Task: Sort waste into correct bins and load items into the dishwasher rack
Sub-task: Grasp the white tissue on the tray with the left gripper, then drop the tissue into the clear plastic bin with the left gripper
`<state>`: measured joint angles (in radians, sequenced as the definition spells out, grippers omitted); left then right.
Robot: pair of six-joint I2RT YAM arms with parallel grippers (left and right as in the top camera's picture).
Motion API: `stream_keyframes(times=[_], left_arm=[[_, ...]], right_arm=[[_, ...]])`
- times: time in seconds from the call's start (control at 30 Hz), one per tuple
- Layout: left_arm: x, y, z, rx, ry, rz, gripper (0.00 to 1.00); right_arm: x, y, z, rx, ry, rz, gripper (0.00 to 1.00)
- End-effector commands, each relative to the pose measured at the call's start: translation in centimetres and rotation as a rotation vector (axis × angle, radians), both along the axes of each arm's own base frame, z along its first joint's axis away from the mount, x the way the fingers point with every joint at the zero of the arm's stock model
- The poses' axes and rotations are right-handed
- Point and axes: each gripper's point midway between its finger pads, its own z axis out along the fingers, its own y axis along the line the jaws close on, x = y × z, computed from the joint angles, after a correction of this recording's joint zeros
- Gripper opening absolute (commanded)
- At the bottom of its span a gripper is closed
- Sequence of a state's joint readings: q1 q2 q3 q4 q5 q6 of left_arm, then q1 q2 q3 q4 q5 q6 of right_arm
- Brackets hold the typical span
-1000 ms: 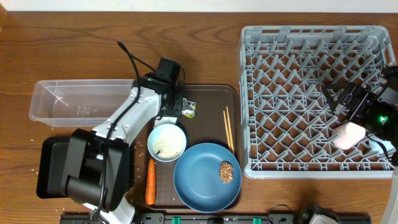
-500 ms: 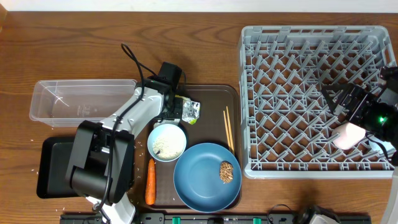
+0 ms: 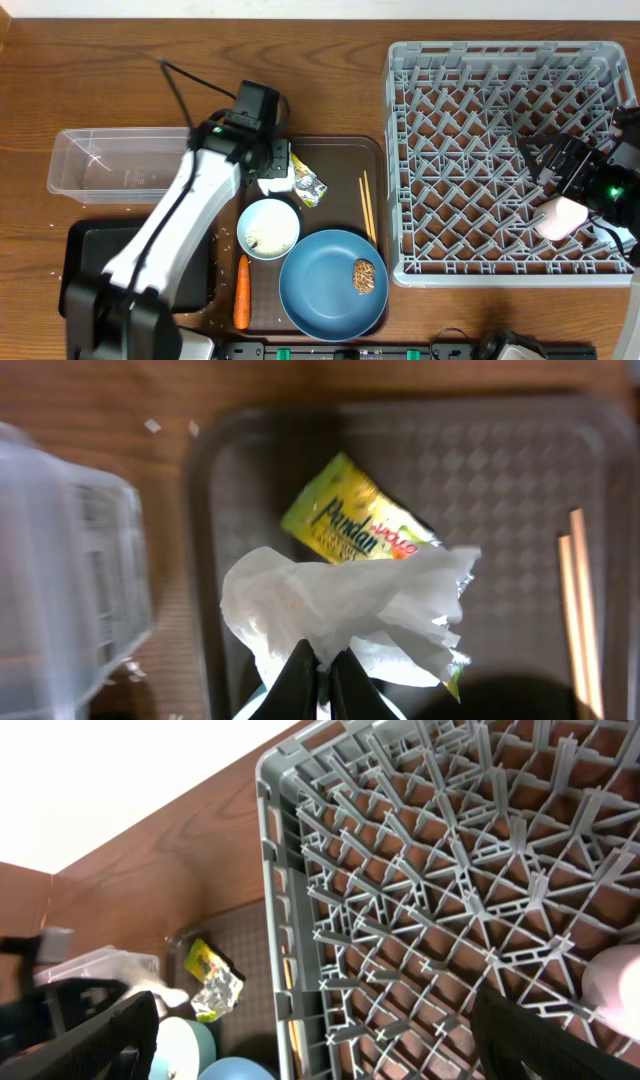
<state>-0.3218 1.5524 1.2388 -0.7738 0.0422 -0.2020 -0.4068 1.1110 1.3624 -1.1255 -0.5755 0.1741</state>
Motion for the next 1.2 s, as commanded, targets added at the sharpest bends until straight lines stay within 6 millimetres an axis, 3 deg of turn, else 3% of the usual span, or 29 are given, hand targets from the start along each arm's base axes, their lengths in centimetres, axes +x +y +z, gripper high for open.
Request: stream_keyframes(times=[0.0, 0.1, 0.33, 0.53, 0.63, 0.7, 0.77, 0.93, 1.03, 1.17], left_arm=[[0.2, 1.1, 2.3, 0.048, -0.073, 0.0, 0.06], [0.0, 2.8, 3.6, 0.122, -0.115, 0.034, 0.06], [0.9, 9.5, 5.5, 0.312, -0.19, 0.218, 0.06], [2.5, 15.1, 4.6, 0.306, -0.19, 0.395, 0.06], [3.0, 16.6, 3.0, 0.252, -0.148, 0.43, 0.06], [3.1, 16.1, 2.0, 0.174, -0.114, 0.417, 0.06], [3.1, 15.1, 1.5, 0.107, -0.09, 0.392, 0.28], [2.6, 11.4, 2.2, -0.006, -0.081, 0.296, 0.52], [1.9, 8.1, 2.3, -0.047, -0.062, 0.207, 0.59], [0.6, 3.6, 0.9, -0.041, -0.012, 0.082, 0.64]], right_arm=[[0.2, 0.5, 0.2, -0.016, -0.012, 0.03, 0.93], [0.3, 0.5, 0.2, -0.018, -0.016, 0.029, 0.93], [0.3, 0.5, 0.2, -0.018, -0.016, 0.03, 0.94], [0.3, 0.5, 0.2, -0.017, -0.016, 0.03, 0.94], [0.2, 0.5, 0.1, -0.015, -0.01, 0.03, 0.94], [0.2, 0.5, 0.1, -0.016, -0.011, 0.03, 0.94], [0.2, 0.5, 0.1, -0.016, -0.011, 0.03, 0.94], [0.2, 0.5, 0.1, -0.016, -0.012, 0.03, 0.95], [0.2, 0.5, 0.2, -0.017, -0.014, 0.03, 0.95], [0.4, 0.4, 0.3, -0.021, -0.021, 0.029, 0.96]])
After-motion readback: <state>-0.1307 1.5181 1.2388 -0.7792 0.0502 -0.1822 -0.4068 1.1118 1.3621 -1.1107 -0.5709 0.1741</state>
